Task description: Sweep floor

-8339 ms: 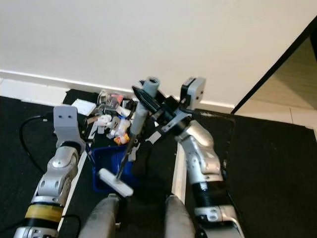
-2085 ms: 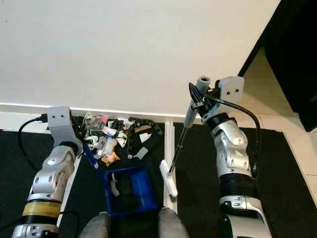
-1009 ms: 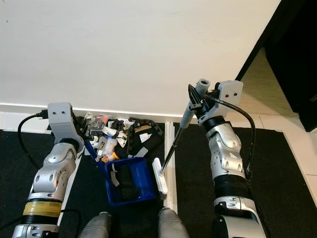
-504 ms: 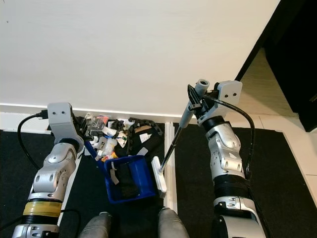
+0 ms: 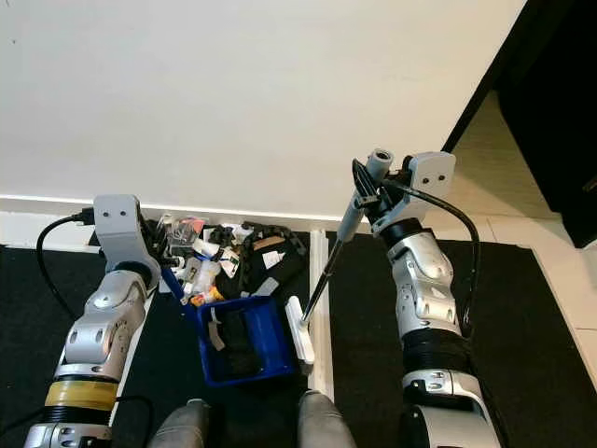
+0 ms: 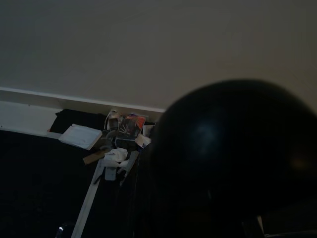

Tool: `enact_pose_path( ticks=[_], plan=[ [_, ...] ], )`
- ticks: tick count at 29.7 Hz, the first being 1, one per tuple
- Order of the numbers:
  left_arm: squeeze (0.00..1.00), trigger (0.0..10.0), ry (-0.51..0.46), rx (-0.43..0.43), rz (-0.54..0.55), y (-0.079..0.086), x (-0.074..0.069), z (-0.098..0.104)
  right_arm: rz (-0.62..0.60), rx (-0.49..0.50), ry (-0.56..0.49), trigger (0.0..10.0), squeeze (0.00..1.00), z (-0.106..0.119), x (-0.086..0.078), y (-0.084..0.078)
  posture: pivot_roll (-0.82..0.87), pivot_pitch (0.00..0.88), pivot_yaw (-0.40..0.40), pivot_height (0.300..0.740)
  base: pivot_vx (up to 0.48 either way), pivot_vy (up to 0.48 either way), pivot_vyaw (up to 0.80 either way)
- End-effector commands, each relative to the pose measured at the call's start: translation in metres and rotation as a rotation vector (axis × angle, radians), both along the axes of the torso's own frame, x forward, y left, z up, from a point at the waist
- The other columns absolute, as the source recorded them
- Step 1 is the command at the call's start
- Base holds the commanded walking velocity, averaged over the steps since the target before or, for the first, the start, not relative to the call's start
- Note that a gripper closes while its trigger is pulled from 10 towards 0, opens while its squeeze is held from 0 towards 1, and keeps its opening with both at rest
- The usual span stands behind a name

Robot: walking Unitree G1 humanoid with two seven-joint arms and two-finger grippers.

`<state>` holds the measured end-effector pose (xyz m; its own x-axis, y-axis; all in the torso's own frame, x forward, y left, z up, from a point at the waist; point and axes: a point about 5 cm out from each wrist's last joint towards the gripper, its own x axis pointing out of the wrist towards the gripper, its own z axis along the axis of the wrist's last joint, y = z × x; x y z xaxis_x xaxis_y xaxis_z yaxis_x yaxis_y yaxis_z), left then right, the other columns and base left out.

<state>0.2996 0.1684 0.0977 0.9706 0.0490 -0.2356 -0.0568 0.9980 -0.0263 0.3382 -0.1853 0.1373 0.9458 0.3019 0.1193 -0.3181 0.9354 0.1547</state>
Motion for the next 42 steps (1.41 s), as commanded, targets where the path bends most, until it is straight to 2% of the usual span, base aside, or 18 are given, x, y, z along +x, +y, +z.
enact_pose_path(
  ticks=[1,42],
  plan=[
    [0.00,10.0,-0.059,-0.001,-0.002,-0.0023,0.0027,0.0115,0.001,0.010,-0.022,10.0,0.00,0.0034,0.0006,-0.0001,-0.01,0.047,-0.040,0.740,0.000,0.000,0.00],
    [0.00,10.0,-0.053,0.005,0.007,-0.0009,0.0023,0.0109,-0.003,0.029,-0.014,10.0,0.00,0.0010,-0.0002,0.0002,0.00,0.057,-0.037,0.740,0.000,0.000,0.00]
  ],
)
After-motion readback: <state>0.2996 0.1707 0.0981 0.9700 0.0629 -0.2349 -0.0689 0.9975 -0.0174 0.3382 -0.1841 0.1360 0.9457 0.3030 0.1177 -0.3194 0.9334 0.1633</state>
